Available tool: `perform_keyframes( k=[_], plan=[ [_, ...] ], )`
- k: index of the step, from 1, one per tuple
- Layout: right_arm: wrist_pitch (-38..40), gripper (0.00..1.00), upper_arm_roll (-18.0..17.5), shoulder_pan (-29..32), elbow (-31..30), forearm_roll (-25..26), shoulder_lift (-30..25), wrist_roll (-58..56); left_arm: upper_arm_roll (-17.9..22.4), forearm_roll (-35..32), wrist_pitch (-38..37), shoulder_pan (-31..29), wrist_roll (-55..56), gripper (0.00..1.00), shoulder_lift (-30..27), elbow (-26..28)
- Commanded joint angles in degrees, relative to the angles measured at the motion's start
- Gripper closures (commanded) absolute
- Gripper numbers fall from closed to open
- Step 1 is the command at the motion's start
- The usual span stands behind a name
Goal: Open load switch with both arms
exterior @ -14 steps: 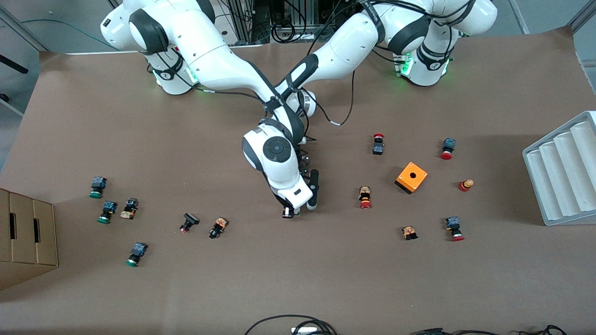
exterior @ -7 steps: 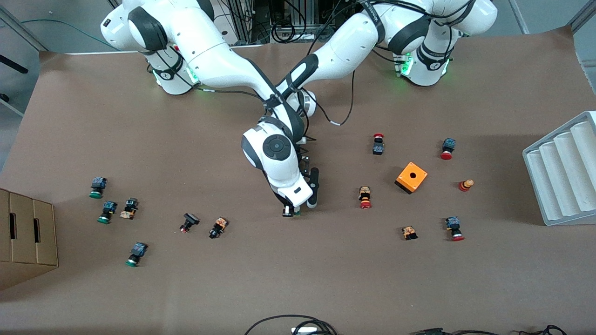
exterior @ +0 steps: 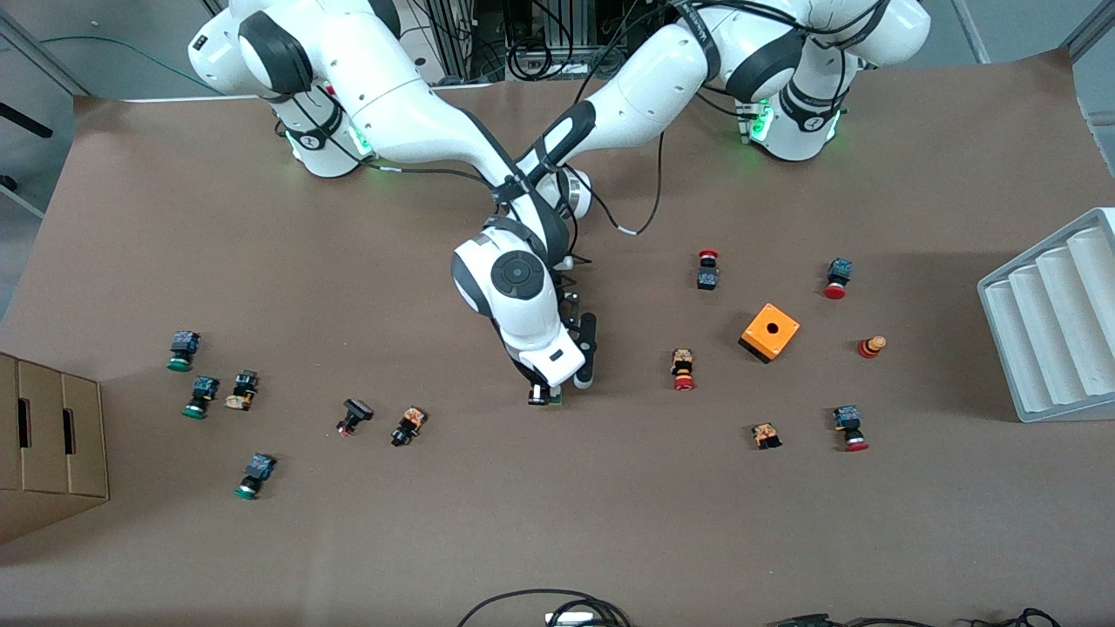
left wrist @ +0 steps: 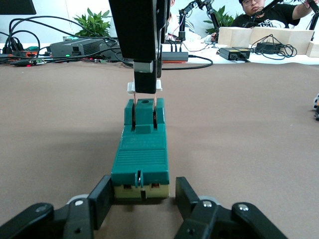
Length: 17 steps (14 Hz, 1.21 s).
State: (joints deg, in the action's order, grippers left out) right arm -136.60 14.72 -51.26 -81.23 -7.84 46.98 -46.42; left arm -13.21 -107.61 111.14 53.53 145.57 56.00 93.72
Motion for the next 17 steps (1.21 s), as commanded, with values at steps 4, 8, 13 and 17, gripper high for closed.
perform_keyframes(
  k=[4, 8, 13, 17],
  plan=[
    [0.72, 0.63, -0.66, -1.57, -3.76, -0.07, -2.24, 0.54, 0.56, -0.32, 0.75, -0.18, 1.21, 0.42, 1.48, -1.0],
    [0.72, 0.63, -0.66, -1.57, -4.28, -0.07, -2.5, 0.45, 0.56, -0.32, 0.66, -0.18, 1.21, 0.42, 1.48, -0.91],
    [0.72, 0.63, -0.75, -1.48, -5.68, -0.07, -3.99, 0.45, 0.56, -0.32, 0.75, -0.18, 1.21, 0.42, 1.48, -1.0],
    [0.72, 0.63, -0.75, -1.56, -6.57, -0.07, -4.88, 0.36, 0.56, -0.32, 0.66, -0.18, 1.3, 0.42, 1.48, -0.91]
  ],
)
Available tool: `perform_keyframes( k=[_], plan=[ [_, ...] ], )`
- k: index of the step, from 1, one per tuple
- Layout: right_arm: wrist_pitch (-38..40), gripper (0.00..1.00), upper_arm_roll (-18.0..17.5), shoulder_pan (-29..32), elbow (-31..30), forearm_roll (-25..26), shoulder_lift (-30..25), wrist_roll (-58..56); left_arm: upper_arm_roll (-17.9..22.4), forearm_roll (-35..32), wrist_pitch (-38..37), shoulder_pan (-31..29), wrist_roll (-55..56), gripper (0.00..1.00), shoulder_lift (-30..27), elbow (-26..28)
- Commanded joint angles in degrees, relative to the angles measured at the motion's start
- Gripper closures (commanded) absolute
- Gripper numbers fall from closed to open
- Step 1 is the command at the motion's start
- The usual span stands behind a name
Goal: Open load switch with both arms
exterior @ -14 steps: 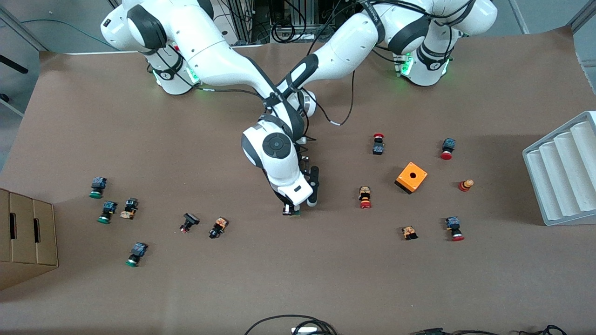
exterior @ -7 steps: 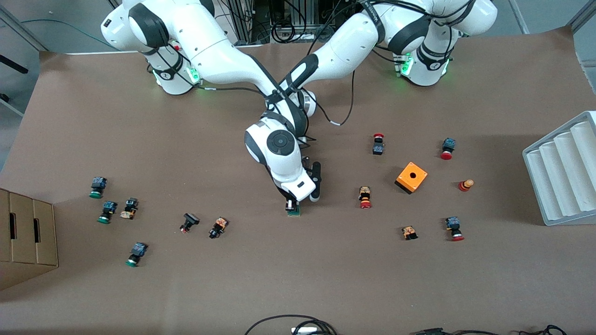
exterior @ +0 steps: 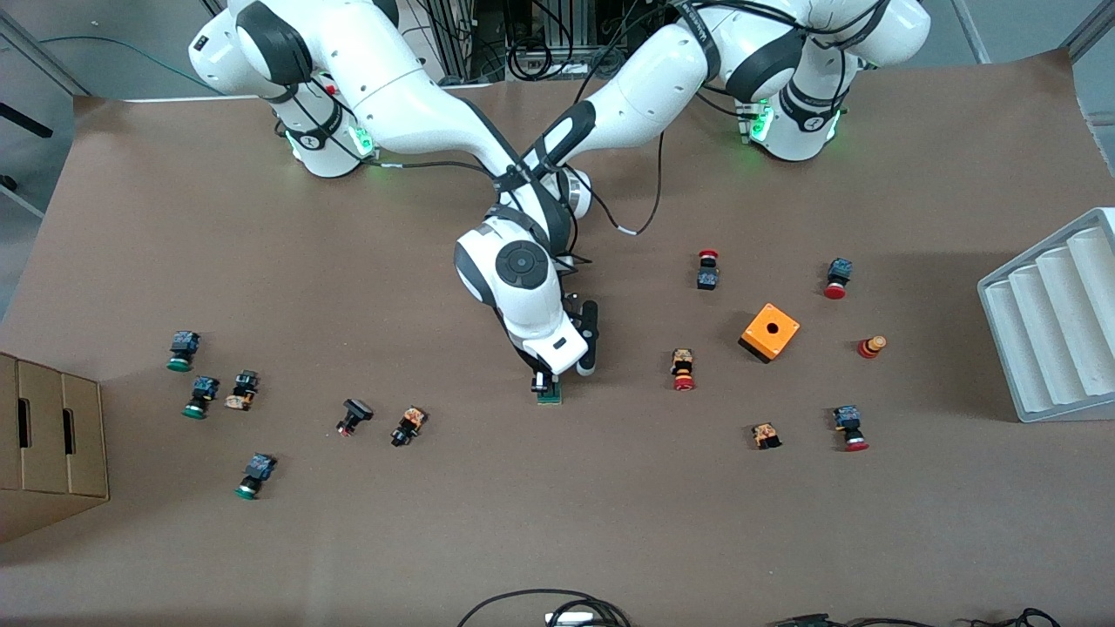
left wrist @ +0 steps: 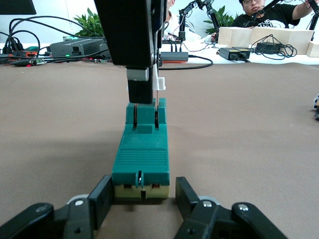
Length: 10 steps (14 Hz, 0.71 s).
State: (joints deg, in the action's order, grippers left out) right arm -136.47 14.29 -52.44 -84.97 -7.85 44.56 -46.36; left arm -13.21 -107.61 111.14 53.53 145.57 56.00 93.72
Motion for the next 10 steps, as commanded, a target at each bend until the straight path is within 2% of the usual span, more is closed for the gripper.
perform_keyframes(
  k=[1, 10],
  plan=[
    [0.59, 0.63, -0.31, -0.38, -2.84, -0.06, -2.55, 0.3, 0.56, -0.32, 0.75, -0.18, 1.29, 0.42, 1.48, -0.82],
    [0.68, 0.63, -0.31, -1.09, -3.01, -0.06, -2.9, 0.48, 0.56, -0.41, 0.66, -0.18, 1.55, 0.42, 1.48, -0.73]
  ],
)
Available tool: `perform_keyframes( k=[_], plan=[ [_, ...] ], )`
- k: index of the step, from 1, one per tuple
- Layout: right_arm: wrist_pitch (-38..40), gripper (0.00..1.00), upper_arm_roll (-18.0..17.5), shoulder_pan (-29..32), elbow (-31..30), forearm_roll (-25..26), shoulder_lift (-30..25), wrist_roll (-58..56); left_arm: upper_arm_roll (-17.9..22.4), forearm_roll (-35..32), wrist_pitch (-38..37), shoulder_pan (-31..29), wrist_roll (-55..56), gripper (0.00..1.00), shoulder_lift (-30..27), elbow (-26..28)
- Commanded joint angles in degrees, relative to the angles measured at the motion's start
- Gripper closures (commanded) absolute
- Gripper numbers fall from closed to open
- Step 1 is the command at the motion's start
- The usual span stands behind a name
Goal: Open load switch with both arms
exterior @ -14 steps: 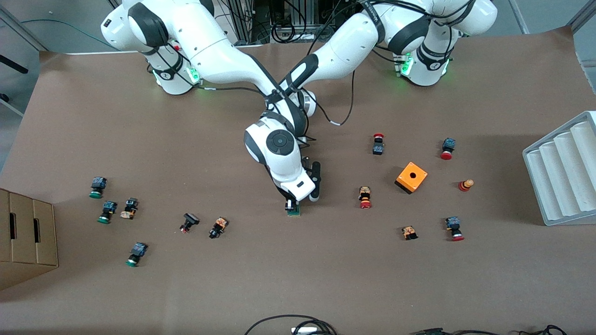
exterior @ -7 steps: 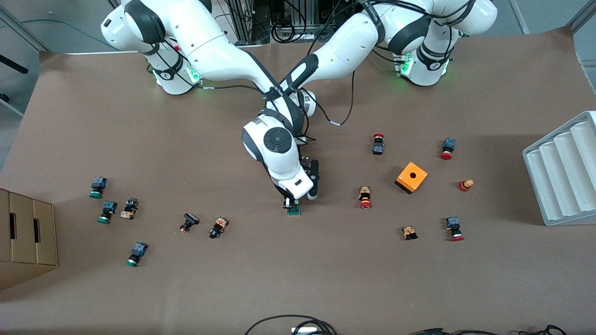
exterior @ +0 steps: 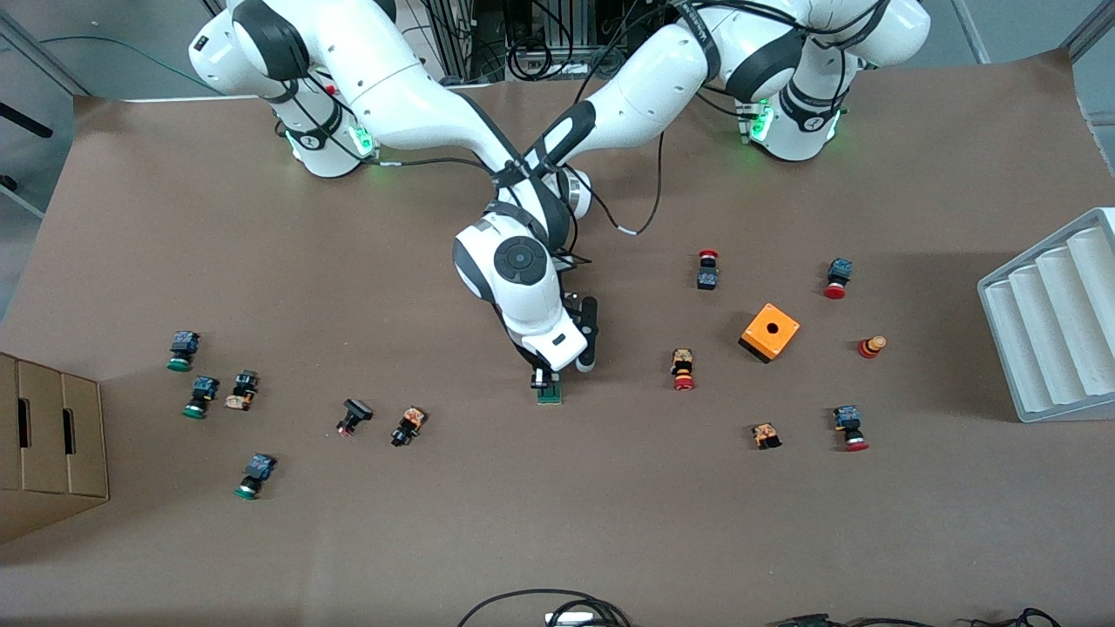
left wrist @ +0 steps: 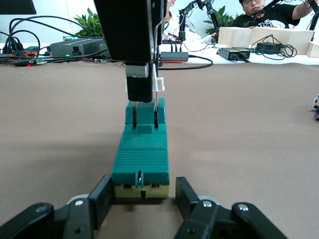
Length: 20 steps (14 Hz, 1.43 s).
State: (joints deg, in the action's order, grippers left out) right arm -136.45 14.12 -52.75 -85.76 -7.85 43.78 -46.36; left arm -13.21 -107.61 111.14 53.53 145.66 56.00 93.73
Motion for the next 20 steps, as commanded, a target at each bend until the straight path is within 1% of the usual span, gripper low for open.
perform_keyframes(
  k=[1, 11, 20],
  plan=[
    [0.66, 0.63, -0.14, -0.86, -2.74, -0.06, -2.38, 0.48, 0.56, -0.33, 0.66, -0.18, 1.47, 0.42, 1.39, -0.74],
    [0.66, 0.64, -0.14, -0.86, -5.2, -0.06, -4.41, 0.3, 0.56, -0.32, 0.66, -0.09, 1.38, 0.42, 1.39, -0.83],
    [0.75, 0.64, -0.14, -0.86, -5.82, 0.03, -4.94, 0.3, 0.56, -0.32, 0.66, -0.09, 1.38, 0.42, 1.39, -0.83]
  ],
)
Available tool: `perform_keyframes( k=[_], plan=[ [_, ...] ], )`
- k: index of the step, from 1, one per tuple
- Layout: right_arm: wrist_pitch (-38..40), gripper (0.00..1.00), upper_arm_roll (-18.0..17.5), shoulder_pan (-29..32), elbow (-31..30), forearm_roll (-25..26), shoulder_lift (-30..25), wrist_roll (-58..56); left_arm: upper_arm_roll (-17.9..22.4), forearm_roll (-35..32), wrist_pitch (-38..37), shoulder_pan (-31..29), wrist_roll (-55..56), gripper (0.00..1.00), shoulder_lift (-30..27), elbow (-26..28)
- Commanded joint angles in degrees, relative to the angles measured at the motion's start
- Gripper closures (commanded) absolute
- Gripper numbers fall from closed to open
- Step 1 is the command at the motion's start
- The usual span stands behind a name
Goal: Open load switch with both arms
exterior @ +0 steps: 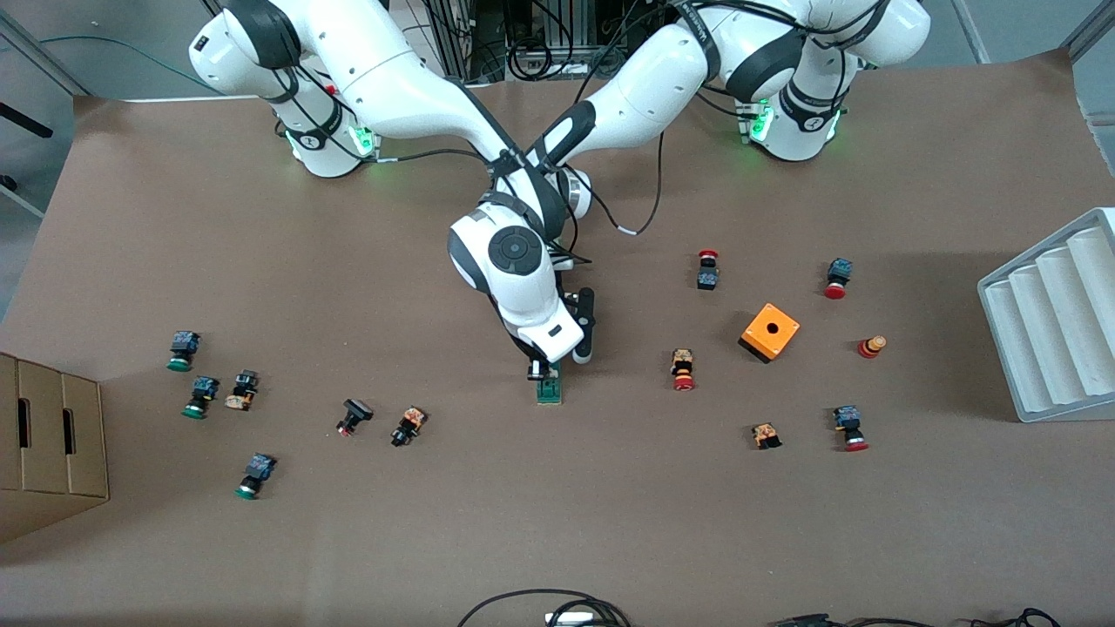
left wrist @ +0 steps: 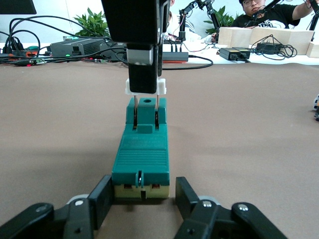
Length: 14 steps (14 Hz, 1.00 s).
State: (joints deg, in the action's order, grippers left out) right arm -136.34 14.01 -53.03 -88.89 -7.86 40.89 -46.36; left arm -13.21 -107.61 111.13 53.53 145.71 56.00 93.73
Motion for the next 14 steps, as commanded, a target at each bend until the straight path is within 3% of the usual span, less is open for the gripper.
perform_keyframes(
  k=[1, 14],
  plan=[
    [0.55, 0.64, -0.04, -0.58, -3.04, 0.03, -2.13, 0.31, 0.55, -0.41, 0.67, -0.18, 1.42, 0.42, 1.48, -0.83],
    [0.55, 0.66, -0.12, -1.37, -3.13, 0.03, -2.22, 0.57, 0.55, -0.32, 0.67, -0.09, 1.42, 0.42, 1.48, -0.74]
  ],
)
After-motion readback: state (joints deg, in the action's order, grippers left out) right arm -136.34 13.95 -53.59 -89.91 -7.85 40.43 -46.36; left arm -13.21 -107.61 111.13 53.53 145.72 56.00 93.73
